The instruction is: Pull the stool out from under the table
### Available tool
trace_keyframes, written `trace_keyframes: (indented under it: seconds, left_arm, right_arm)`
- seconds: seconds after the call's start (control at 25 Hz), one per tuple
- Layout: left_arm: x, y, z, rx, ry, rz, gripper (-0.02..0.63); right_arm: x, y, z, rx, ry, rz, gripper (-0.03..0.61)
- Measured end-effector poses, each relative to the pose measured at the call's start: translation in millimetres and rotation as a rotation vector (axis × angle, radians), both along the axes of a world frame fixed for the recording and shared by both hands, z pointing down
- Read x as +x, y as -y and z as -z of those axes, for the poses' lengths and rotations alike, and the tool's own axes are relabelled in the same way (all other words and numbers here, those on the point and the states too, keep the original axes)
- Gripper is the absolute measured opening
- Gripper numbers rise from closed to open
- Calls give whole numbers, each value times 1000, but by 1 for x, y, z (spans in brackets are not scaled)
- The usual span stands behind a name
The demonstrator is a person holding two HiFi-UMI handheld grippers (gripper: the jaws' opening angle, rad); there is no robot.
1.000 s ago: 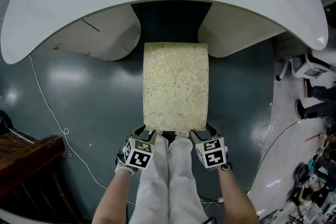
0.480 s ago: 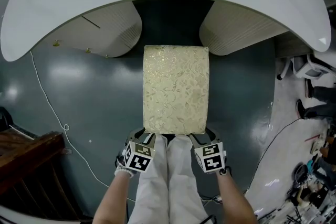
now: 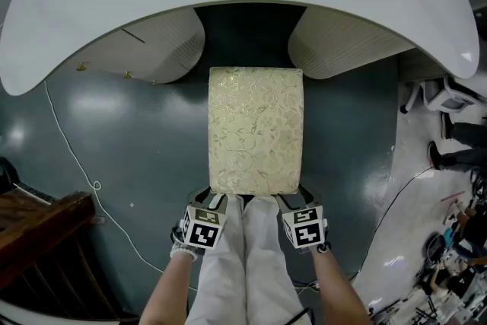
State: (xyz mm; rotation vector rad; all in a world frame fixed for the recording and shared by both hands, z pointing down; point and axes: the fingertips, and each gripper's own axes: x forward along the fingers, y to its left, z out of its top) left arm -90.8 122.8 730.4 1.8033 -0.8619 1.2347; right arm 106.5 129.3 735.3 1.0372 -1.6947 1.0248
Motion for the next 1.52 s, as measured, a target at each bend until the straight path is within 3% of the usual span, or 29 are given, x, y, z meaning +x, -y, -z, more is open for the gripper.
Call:
trace_keyframes:
  seconds: [0.08, 0.12, 0.2, 0.24, 0.32, 0.8, 0.96, 1.2, 1.52]
  left_arm:
    - [-2, 3, 7, 2, -11, 28, 175]
    - [-4, 4, 12, 4, -7, 32, 134]
    - [-6, 12, 26, 34, -10, 43, 49]
    - [-5, 17, 35, 57, -27, 54, 26]
    - [0, 26, 56, 89, -89, 77, 18]
    - [24, 84, 199, 199, -265, -5, 17]
    - [25, 104, 250, 276, -303, 7, 15]
    - [24, 135, 321, 408, -308, -72, 15]
    - [24, 163, 415, 570, -348, -90, 17]
  right_arm:
    - [3, 0, 5, -4, -3, -38, 273]
    - [6, 2, 9, 0, -8, -60, 268]
    - [11, 10, 22, 25, -32, -99, 173]
    - [13, 16, 30, 43, -43, -113, 105]
    - [13, 30, 50, 84, -47, -122, 57]
    - [-2, 89, 190, 292, 36, -147, 46]
    - [-3, 98, 237, 346, 63, -149, 44]
    - [-9, 107, 307, 446, 83, -139, 40]
    - [-3, 123, 396, 601, 94, -128, 40]
